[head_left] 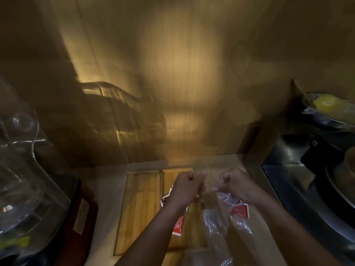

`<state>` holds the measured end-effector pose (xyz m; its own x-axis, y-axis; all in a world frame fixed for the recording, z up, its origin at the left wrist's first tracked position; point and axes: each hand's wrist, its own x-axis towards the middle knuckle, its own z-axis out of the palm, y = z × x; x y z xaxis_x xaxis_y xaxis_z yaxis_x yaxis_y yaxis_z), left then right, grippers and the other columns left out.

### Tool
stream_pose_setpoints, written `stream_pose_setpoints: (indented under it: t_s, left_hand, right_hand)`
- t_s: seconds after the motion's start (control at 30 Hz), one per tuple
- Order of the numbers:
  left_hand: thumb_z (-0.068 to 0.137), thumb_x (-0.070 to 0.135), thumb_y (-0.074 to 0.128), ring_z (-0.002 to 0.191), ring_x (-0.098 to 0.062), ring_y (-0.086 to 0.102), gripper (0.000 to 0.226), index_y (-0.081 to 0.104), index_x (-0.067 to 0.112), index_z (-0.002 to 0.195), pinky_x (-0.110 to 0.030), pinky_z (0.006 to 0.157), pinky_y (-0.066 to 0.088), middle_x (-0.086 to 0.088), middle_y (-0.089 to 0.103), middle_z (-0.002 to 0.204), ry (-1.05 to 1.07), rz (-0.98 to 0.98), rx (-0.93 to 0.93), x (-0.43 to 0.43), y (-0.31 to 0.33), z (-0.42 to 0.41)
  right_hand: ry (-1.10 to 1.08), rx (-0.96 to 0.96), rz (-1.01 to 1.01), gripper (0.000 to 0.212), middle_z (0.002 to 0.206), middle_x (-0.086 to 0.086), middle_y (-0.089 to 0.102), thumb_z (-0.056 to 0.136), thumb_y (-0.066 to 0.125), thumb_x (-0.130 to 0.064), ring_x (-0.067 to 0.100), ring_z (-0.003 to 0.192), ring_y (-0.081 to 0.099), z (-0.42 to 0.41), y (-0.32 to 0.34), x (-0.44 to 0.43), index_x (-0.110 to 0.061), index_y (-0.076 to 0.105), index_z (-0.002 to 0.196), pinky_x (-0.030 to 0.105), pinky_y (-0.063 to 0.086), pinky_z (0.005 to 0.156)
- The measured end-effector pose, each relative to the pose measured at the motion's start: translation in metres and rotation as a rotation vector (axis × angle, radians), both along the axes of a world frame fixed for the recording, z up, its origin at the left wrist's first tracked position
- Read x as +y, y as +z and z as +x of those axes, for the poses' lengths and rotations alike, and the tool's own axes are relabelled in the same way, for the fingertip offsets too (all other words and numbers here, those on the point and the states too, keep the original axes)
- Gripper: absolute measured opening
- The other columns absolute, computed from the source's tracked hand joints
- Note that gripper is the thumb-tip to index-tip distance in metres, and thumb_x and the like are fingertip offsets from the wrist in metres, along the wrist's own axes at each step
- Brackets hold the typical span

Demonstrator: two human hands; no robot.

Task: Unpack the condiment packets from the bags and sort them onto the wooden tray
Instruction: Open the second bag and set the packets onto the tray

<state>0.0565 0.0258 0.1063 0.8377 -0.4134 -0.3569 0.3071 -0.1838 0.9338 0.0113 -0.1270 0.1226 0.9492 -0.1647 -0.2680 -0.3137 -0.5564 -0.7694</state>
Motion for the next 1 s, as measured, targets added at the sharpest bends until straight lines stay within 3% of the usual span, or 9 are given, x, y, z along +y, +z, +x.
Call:
stream_pose_setpoints:
  t_s: [0.07,0.13,0.27,0.4,0.53,0.63,0.73,0.83,1.0]
  left_hand:
    - [0.083,0.048,0.06,0.054,-0.015,0.058,0.041,0.059,0.007,0.074,-0.023,0.043,0.051,-0.005,0.059,0.063,-0.053,0.026,0.128,-0.001,0.008,-0.004]
    - [0.082,0.048,0.062,0.055,-0.019,0.061,0.045,0.06,0.003,0.08,-0.025,0.044,0.054,-0.008,0.061,0.067,-0.062,0.064,0.207,-0.001,0.007,-0.004]
    - [0.084,0.006,0.056,0.049,-0.023,0.059,0.015,0.059,-0.003,0.073,-0.033,0.048,0.056,-0.017,0.057,0.066,0.055,0.048,0.288,0.002,0.004,-0.002]
    - [0.09,-0.003,0.045,0.041,-0.016,0.062,0.02,0.056,-0.003,0.073,-0.03,0.045,0.058,-0.014,0.058,0.061,0.079,-0.025,0.385,0.012,0.003,-0.001]
    - [0.092,0.0,0.049,0.046,-0.016,0.065,0.018,0.058,-0.003,0.076,-0.03,0.047,0.059,-0.016,0.062,0.068,0.14,-0.066,0.406,0.019,-0.003,0.001]
    - [0.087,0.001,0.059,0.038,-0.012,0.061,0.007,0.057,-0.002,0.081,-0.025,0.041,0.054,-0.015,0.06,0.063,0.193,-0.081,0.338,0.02,-0.003,0.0]
    - [0.083,0.002,0.063,0.038,-0.01,0.054,0.024,0.055,0.009,0.061,-0.023,0.043,0.043,-0.004,0.059,0.051,0.142,-0.074,0.193,0.018,-0.003,-0.002]
    - [0.081,0.008,0.068,0.036,-0.002,0.044,0.041,0.048,0.016,0.047,-0.017,0.041,0.033,0.007,0.052,0.043,0.071,-0.085,0.076,0.015,-0.003,-0.003]
    - [0.082,0.01,0.068,0.035,0.0,0.045,0.039,0.046,0.014,0.05,-0.012,0.039,0.035,0.008,0.054,0.04,-0.037,-0.079,-0.018,0.012,0.001,-0.002]
  right_hand:
    - [0.075,0.003,-0.051,0.027,0.049,-0.005,0.047,0.071,0.075,-0.01,-0.001,0.038,0.042,0.0,-0.001,0.008,-0.011,0.053,0.054,0.015,0.035,0.044]
    - [0.133,-0.014,-0.135,0.036,0.051,-0.007,0.048,0.069,0.076,-0.01,0.003,0.048,0.044,0.002,-0.003,0.015,-0.019,0.047,0.048,0.021,0.037,0.051]
    - [0.21,-0.054,-0.327,0.041,0.051,-0.011,0.048,0.068,0.076,-0.021,0.002,0.052,0.043,0.004,-0.005,0.028,-0.024,0.043,0.045,0.028,0.036,0.055]
    - [0.191,-0.076,-0.362,0.032,0.053,-0.01,0.049,0.071,0.071,-0.026,0.007,0.058,0.048,0.001,-0.006,0.032,-0.025,0.046,0.05,0.029,0.038,0.057]
    - [0.168,-0.096,-0.143,0.017,0.061,-0.009,0.053,0.07,0.072,-0.029,0.007,0.062,0.049,-0.004,-0.01,0.033,-0.023,0.057,0.064,0.03,0.041,0.061]
    - [0.133,-0.113,0.004,0.022,0.062,-0.01,0.051,0.074,0.073,-0.027,0.0,0.057,0.045,-0.007,-0.01,0.036,-0.008,0.063,0.079,0.015,0.037,0.054]
    - [0.122,-0.107,0.096,0.013,0.062,-0.011,0.052,0.074,0.073,-0.023,-0.006,0.051,0.047,-0.009,-0.009,0.04,-0.013,0.064,0.074,0.007,0.035,0.051]
    - [0.096,-0.101,0.179,0.009,0.061,-0.01,0.055,0.074,0.073,-0.021,-0.005,0.052,0.048,-0.008,-0.011,0.04,-0.022,0.065,0.07,0.015,0.039,0.053]
    - [0.073,-0.036,0.319,0.016,0.061,0.015,0.058,0.081,0.065,-0.012,0.021,0.054,0.054,-0.012,-0.009,0.03,0.003,0.067,0.078,0.026,0.043,0.049]
